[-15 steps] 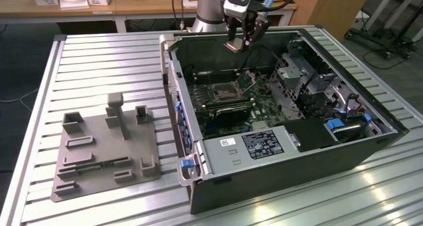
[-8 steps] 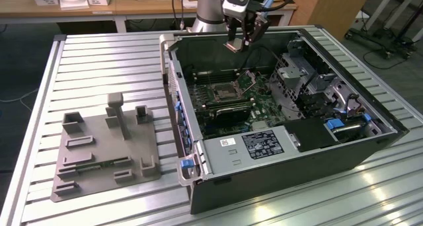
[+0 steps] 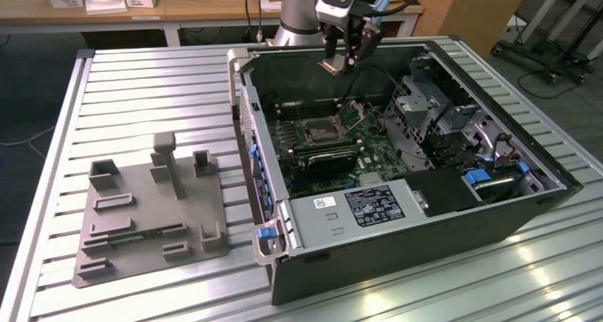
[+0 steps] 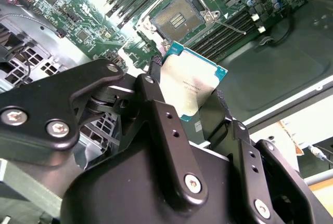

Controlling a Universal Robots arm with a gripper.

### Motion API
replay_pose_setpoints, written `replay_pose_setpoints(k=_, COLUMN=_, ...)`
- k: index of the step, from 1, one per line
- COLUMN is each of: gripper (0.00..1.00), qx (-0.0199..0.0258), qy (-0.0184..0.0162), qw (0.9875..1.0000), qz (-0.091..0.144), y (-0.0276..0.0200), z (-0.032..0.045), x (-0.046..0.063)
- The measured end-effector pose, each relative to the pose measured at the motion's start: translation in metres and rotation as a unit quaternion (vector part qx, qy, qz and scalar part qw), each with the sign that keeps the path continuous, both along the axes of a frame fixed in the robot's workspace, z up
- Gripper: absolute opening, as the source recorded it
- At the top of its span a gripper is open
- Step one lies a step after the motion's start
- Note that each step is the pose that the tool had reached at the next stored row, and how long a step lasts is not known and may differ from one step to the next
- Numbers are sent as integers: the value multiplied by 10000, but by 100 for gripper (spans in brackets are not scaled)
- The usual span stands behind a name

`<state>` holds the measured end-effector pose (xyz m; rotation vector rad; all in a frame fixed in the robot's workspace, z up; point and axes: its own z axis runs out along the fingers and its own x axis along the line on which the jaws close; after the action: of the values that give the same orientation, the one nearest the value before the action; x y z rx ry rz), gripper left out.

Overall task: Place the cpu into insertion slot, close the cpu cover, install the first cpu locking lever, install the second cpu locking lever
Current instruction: 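Place the cpu into insertion slot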

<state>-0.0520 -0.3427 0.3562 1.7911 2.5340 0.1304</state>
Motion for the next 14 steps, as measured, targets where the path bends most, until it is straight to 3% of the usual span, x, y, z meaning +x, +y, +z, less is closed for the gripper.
replay_pose_setpoints(k=14, gripper=54, qx=1, qy=0, qw=9999, qz=-120, y=0, z=-2, x=-12)
